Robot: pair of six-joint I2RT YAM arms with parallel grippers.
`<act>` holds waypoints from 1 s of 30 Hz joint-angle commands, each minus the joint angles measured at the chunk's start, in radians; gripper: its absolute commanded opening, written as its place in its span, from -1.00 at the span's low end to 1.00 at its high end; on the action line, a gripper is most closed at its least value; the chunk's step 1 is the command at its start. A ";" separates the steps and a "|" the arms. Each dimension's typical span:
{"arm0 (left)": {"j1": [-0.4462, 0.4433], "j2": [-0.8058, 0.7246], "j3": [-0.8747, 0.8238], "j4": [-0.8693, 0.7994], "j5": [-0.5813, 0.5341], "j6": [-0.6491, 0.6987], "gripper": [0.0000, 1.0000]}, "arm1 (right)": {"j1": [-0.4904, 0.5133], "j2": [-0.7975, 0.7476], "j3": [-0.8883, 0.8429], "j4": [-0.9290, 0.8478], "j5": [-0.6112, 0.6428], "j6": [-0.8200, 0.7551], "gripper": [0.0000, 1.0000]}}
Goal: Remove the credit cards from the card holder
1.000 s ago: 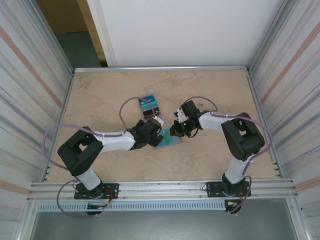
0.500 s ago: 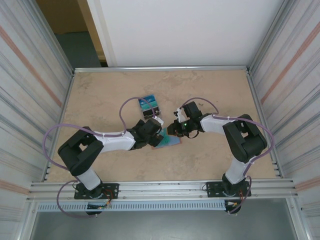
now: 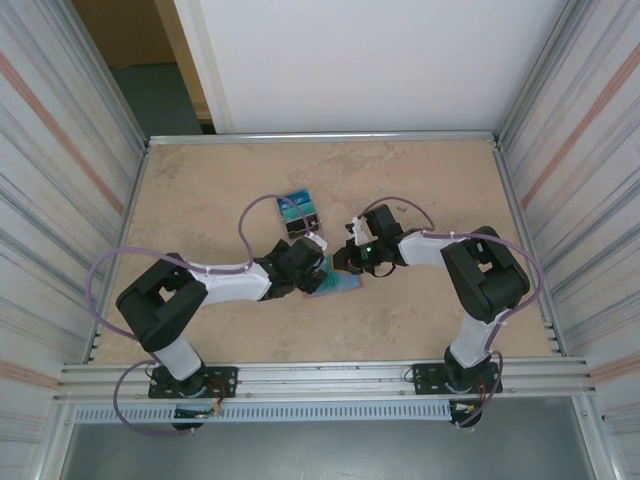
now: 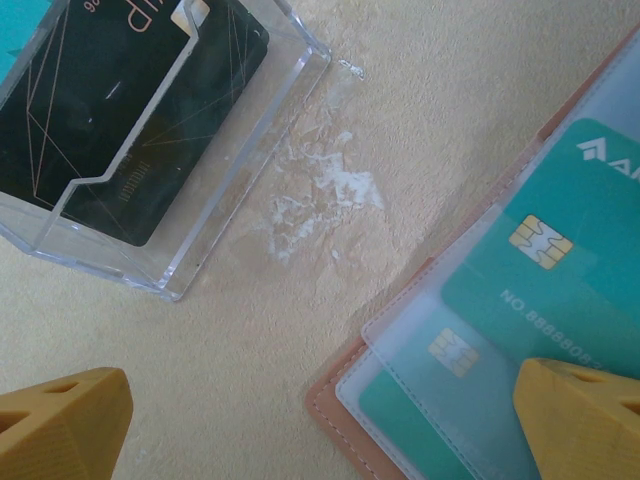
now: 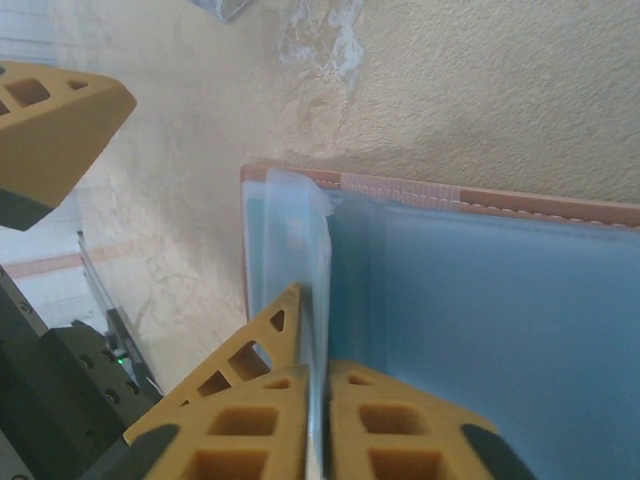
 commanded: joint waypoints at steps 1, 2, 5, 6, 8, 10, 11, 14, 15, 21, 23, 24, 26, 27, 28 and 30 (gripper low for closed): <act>-0.010 0.009 -0.009 -0.047 -0.018 -0.011 0.97 | 0.008 -0.003 0.011 -0.042 0.024 -0.020 -0.90; -0.009 0.005 -0.012 -0.050 -0.020 -0.010 0.98 | 0.007 -0.009 0.015 -0.064 0.040 -0.030 -0.92; -0.008 -0.006 -0.022 -0.056 -0.036 -0.010 0.97 | 0.005 -0.036 0.027 -0.124 0.084 -0.059 -0.95; -0.009 -0.012 -0.028 -0.059 -0.044 -0.008 0.97 | 0.004 -0.047 0.030 -0.143 0.098 -0.069 -0.96; -0.010 -0.020 -0.035 -0.064 -0.055 -0.005 0.97 | 0.000 -0.068 0.034 -0.177 0.123 -0.085 -0.97; -0.009 -0.028 -0.042 -0.069 -0.062 -0.005 0.97 | -0.007 -0.092 0.034 -0.206 0.145 -0.099 -0.98; -0.009 -0.036 -0.043 -0.073 -0.063 -0.006 0.97 | -0.010 -0.104 0.034 -0.218 0.156 -0.107 -0.99; -0.009 -0.066 -0.050 -0.078 -0.055 -0.011 0.97 | -0.019 -0.146 0.031 -0.253 0.181 -0.123 -1.00; -0.010 -0.080 -0.053 -0.078 -0.052 -0.011 0.97 | -0.020 -0.160 0.030 -0.261 0.188 -0.129 -1.00; -0.010 -0.202 -0.060 -0.074 -0.012 -0.036 0.97 | -0.017 -0.257 0.016 -0.288 0.213 -0.164 -1.00; -0.010 -0.255 -0.066 -0.070 -0.002 -0.052 0.97 | -0.011 -0.295 0.009 -0.292 0.228 -0.182 -1.00; -0.010 -0.278 -0.070 -0.069 -0.003 -0.057 0.97 | -0.005 -0.311 0.008 -0.294 0.235 -0.191 -1.00; -0.010 -0.336 -0.082 -0.067 -0.006 -0.067 0.97 | 0.010 -0.348 0.007 -0.299 0.247 -0.215 -1.00; -0.010 -0.369 -0.090 -0.064 -0.006 -0.070 0.97 | 0.022 -0.366 0.007 -0.300 0.255 -0.231 -1.00; -0.009 -0.404 -0.098 -0.062 -0.002 -0.069 0.97 | 0.035 -0.384 0.010 -0.305 0.262 -0.250 -1.00; -0.009 -0.469 -0.115 -0.057 0.016 -0.054 0.97 | 0.063 -0.413 0.019 -0.312 0.274 -0.296 -1.00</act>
